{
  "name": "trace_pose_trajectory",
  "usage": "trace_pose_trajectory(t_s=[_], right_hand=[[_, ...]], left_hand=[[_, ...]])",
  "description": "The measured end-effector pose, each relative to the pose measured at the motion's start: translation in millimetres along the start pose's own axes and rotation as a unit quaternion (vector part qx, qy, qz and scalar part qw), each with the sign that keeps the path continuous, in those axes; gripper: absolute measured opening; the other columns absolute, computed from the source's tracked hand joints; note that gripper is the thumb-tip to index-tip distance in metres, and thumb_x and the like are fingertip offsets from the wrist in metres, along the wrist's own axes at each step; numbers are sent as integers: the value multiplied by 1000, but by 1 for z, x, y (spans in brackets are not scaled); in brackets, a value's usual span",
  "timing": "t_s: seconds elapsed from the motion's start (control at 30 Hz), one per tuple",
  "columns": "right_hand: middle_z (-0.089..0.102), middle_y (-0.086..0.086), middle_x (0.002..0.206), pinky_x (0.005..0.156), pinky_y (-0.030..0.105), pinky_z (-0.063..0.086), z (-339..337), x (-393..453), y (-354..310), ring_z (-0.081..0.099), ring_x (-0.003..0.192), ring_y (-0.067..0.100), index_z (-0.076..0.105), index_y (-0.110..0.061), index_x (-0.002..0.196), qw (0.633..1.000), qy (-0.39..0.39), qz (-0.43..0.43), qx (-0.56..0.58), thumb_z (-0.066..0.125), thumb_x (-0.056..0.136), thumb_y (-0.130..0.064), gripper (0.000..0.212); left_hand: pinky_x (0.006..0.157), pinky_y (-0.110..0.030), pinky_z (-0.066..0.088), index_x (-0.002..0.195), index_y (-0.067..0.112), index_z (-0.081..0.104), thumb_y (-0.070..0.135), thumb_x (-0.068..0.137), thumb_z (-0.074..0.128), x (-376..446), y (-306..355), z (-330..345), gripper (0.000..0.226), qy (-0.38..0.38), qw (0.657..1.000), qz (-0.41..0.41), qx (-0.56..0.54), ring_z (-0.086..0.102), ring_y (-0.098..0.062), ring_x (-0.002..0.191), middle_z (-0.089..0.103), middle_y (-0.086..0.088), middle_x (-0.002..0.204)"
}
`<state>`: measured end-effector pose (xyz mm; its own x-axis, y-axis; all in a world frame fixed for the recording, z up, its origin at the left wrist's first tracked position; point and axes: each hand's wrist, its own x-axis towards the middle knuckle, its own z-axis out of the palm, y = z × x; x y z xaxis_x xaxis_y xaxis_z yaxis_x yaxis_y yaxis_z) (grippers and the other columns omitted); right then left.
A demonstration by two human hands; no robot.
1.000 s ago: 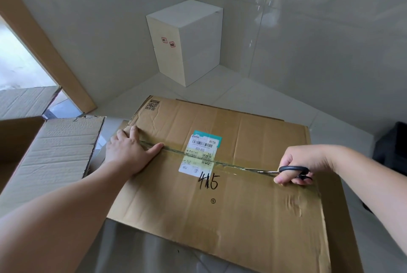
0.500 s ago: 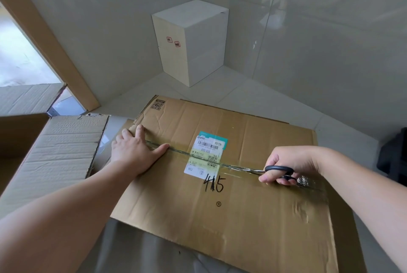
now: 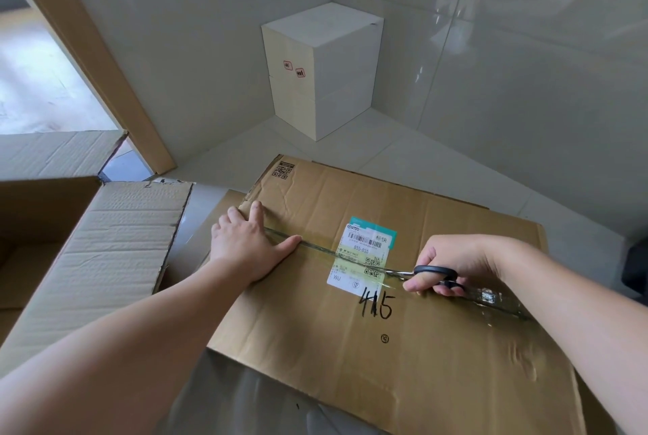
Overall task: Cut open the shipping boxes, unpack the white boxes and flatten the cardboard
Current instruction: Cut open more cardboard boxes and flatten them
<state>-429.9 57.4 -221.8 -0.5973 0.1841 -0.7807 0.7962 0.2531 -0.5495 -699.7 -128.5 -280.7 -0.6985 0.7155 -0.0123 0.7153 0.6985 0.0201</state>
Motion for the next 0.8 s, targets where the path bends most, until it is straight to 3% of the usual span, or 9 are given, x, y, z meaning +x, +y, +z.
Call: trace_pose_trajectory(t_s=[0.27, 0.47, 0.8], right_hand=[[55, 4, 56, 48, 21, 31, 1, -3, 5, 44, 47, 13, 72, -12, 77, 1000, 11, -17, 8, 80, 65, -53, 44], [55, 4, 57, 46, 19, 34, 4, -19, 28, 45, 46, 12, 69, -14, 73, 999, 6, -32, 28, 77, 76, -43, 30], [55, 4, 56, 44, 17, 36, 4, -22, 33, 46, 44, 10, 72, -16, 72, 998, -4, -44, 52, 77, 75, -41, 25]], left_hand=[[94, -41, 38, 133, 23, 31, 95, 55, 24, -3, -1, 0, 107, 9, 1000, 9, -17, 46, -32, 113, 48, -14, 121], [93, -39, 39, 136, 20, 29, 96, 52, 21, -6, 3, 3, 113, 14, 999, 31, -14, 47, -30, 111, 49, -12, 118], [97, -38, 38, 140, 19, 26, 95, 55, 23, -6, 4, 1, 114, 8, 999, 36, -8, 45, -30, 116, 47, -12, 122]])
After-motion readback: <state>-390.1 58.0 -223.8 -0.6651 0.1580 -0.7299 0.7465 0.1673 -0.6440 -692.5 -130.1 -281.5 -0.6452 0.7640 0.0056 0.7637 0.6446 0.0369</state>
